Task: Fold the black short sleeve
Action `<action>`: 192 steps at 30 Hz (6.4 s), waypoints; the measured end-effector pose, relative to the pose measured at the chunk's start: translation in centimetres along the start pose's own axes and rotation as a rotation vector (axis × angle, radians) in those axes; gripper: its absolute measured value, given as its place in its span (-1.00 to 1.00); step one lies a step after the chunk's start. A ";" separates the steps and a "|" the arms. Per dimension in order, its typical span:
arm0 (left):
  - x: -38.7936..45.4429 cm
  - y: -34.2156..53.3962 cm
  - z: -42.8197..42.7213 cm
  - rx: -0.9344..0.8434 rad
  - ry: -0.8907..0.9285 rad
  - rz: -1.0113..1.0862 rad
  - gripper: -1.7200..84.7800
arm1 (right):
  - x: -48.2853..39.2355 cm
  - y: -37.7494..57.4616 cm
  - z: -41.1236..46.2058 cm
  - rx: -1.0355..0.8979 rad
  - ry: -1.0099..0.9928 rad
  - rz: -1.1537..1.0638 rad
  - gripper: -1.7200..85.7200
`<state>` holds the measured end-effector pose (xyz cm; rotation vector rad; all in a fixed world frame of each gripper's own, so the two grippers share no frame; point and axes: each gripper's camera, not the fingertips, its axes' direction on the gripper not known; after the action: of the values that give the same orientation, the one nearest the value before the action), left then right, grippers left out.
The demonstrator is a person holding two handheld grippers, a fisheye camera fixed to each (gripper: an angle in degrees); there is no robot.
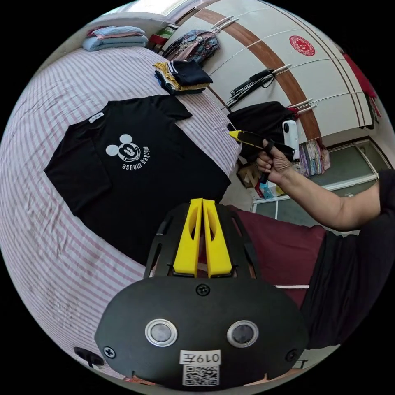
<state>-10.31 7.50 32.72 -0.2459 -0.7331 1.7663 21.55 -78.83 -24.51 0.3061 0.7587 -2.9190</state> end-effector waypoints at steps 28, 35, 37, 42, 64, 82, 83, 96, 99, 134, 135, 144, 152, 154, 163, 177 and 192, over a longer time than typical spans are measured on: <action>-2.1 -36.7 39.3 0.066 -0.124 -0.147 -0.92 | 29.4 -19.2 -12.9 -0.042 -0.309 0.296 -0.84; -9.7 -44.1 44.0 0.020 -0.255 0.072 -0.83 | 30.5 -22.0 -12.4 -0.058 -0.342 0.312 -0.80; -11.2 -46.7 44.9 -0.017 -0.235 0.156 -0.81 | 31.5 -22.2 -13.2 -0.012 -0.364 0.371 -0.80; -14.2 -52.6 49.2 -0.193 -0.189 0.360 -0.79 | 32.0 -22.8 -14.2 -0.001 -0.405 0.404 -0.79; -26.5 -61.8 58.8 -0.431 0.084 0.434 -0.88 | 34.4 -27.8 -19.6 0.029 -0.445 0.396 -0.76; -30.9 -65.0 60.8 -0.542 0.264 0.416 -0.85 | 36.0 -29.5 -17.4 0.143 -0.568 0.535 -0.80; -31.1 -65.0 60.5 -0.531 0.264 0.411 -0.86 | 36.0 -29.5 -17.4 0.143 -0.567 0.535 -0.80; -33.6 -64.5 57.1 -0.489 0.307 0.344 -0.90 | 33.9 -29.8 -14.7 0.047 -0.373 0.401 -0.80; -34.2 -64.2 56.0 -0.469 0.324 0.321 -0.90 | 34.5 -29.0 -13.0 0.080 -0.438 0.458 -0.86; -39.2 -43.9 24.1 -0.054 0.521 0.359 -0.94 | 8.1 -21.7 3.7 -0.146 -0.187 -0.529 -0.96; -39.4 -43.4 23.8 -0.054 0.512 0.349 -0.94 | 7.4 -21.2 5.0 -0.177 -0.163 -0.549 -0.96; -41.3 -38.0 21.5 -0.038 0.424 0.202 -0.93 | 4.4 -18.7 13.7 -0.301 -0.103 -0.614 -0.96; -42.2 -35.6 18.9 -0.034 0.374 0.055 -0.88 | 4.2 -17.4 19.3 -0.381 -0.044 -0.611 -0.95; -42.4 -35.0 17.9 -0.010 0.377 0.031 -0.86 | 4.2 -17.3 20.4 -0.392 -0.041 -0.618 -0.94; -36.3 -31.5 15.1 0.071 0.282 0.036 -0.93 | 4.4 -16.9 24.1 -0.523 -0.104 -0.637 -0.74; -31.7 -21.7 17.0 0.347 -0.030 -0.402 -0.94 | 6.9 -19.9 21.9 -0.466 -0.249 -0.676 -0.82; -34.1 -20.9 14.1 0.319 0.142 -0.681 -0.94 | 0.3 -15.2 26.9 -0.381 0.211 -0.812 -0.78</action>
<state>10.23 -25.66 49.32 0.0922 -0.3575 1.1725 14.43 -78.84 5.60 0.3259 1.8077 -3.3532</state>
